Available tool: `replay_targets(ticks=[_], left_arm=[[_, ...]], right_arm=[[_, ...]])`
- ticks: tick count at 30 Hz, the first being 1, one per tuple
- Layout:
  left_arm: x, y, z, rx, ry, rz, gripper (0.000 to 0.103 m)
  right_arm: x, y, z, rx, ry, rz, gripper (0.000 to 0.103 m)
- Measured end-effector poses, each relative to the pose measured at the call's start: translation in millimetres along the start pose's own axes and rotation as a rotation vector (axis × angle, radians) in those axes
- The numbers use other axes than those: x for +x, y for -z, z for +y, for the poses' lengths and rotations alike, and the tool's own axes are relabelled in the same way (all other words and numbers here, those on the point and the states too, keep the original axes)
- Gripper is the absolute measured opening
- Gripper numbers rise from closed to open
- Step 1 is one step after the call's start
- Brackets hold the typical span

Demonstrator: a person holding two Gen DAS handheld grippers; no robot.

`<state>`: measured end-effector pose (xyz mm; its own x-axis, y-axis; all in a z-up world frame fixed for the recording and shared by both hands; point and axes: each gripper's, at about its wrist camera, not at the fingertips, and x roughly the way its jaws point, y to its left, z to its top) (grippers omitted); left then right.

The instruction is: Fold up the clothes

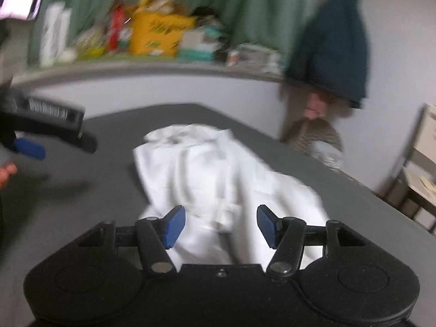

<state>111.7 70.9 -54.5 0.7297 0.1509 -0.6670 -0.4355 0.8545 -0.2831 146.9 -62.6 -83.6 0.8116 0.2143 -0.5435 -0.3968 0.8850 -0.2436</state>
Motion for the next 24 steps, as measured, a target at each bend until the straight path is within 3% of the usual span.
replay_targets(ticks=[3,6,7,8,9,13,15,17,19,24], left_arm=[[6,-2,6,-0.028,0.0,0.0,0.103],[10,-3,8,-0.062,0.012,-0.01,0.103],[12,-3,8,-0.067,0.019,-0.016,0.103],[14,-4,7,-0.071,0.026,-0.022,0.103],[15,-4,5,-0.063,0.031,-0.024,0.103],[19,-2,-4,-0.015,0.058,-0.024,0.103],[16,-1,-14,0.035,0.108,-0.029,0.103],[8,3,-32,0.151,0.191,-0.04,0.103],[-5,14,-58,0.339,0.261,-0.088,0.103],[-37,66,-111,0.882,0.3,-0.242,0.103]], right_arm=[[36,-1,18,-0.063,0.072,0.03,0.053],[49,-4,14,-0.024,0.061,0.033,0.039],[53,-5,12,-0.011,0.058,0.034,0.03],[58,-6,11,0.002,0.054,0.035,0.014],[60,-7,8,0.017,0.051,0.033,0.007],[13,-9,-31,0.149,0.023,-0.096,0.006],[-19,-10,-58,0.221,0.012,-0.171,0.005],[-55,-7,-86,0.269,0.039,-0.223,0.005],[-86,2,-116,0.312,0.087,-0.24,0.005],[-158,50,-179,0.449,0.238,-0.229,0.005]])
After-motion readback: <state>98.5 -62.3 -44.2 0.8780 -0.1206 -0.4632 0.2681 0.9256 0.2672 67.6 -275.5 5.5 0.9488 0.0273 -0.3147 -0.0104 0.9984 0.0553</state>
